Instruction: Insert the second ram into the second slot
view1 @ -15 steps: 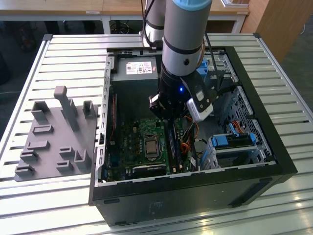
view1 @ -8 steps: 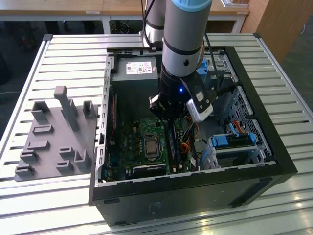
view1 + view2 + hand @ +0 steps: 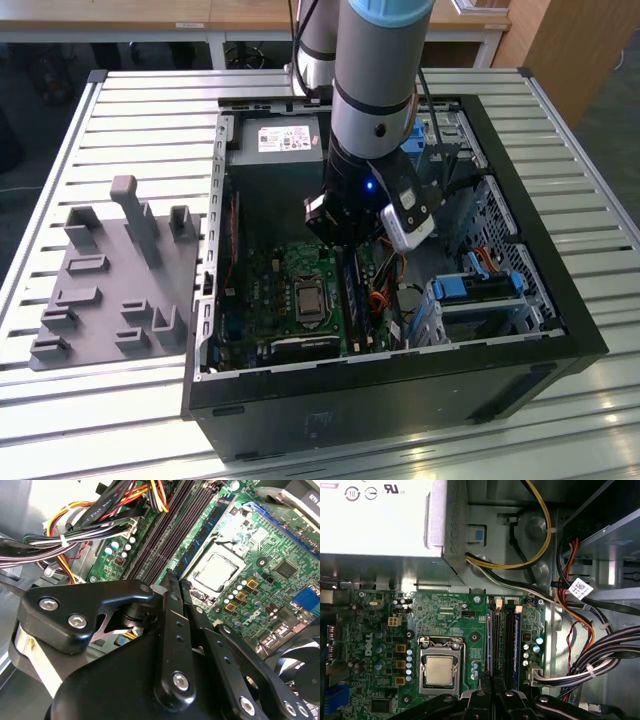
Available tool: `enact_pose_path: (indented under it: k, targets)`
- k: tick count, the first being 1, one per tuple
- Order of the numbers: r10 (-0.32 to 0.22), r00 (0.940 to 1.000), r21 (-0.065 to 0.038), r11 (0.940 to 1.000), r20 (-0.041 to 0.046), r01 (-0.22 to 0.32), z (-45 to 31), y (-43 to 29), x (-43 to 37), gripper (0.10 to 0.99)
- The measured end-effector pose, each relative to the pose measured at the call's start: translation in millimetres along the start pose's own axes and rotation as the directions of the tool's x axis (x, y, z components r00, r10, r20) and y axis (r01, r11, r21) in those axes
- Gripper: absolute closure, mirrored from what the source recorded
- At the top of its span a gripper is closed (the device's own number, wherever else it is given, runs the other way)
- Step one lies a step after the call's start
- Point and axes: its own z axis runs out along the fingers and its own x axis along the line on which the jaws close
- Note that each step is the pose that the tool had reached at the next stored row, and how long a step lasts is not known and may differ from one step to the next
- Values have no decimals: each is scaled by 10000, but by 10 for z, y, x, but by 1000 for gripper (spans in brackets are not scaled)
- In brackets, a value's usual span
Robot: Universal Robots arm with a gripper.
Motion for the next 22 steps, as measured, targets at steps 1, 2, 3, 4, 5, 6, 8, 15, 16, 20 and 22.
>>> enact_pose_path:
  k: [1, 2, 3, 4, 5, 6, 8, 15, 16, 20, 22]
  targets:
    - [59, 10000, -1, 10000, 1, -59, 3, 0, 0, 949]
    - [115, 9999, -1, 9999, 2, -115, 5, 0, 0, 949]
    - [162, 9999, -1, 9999, 3, -162, 8, 0, 0, 949]
    - [204, 9998, 0, 9998, 4, -204, 11, 0, 0, 949]
    - [232, 9997, -1, 9997, 5, -232, 13, 0, 0, 949]
    - [247, 9997, -1, 9997, 5, -247, 16, 0, 0, 949]
    - [254, 9997, -2, 9997, 6, -254, 22, 0, 0, 949]
    - [262, 9997, 0, 9997, 5, -262, 47, -1, 0, 949]
    - [262, 9997, 0, 9997, 5, -262, 48, -1, 0, 949]
    - [263, 9997, -1, 9997, 6, -263, 56, -1, 0, 949]
    - [263, 9997, -1, 9997, 5, -263, 60, -1, 0, 949]
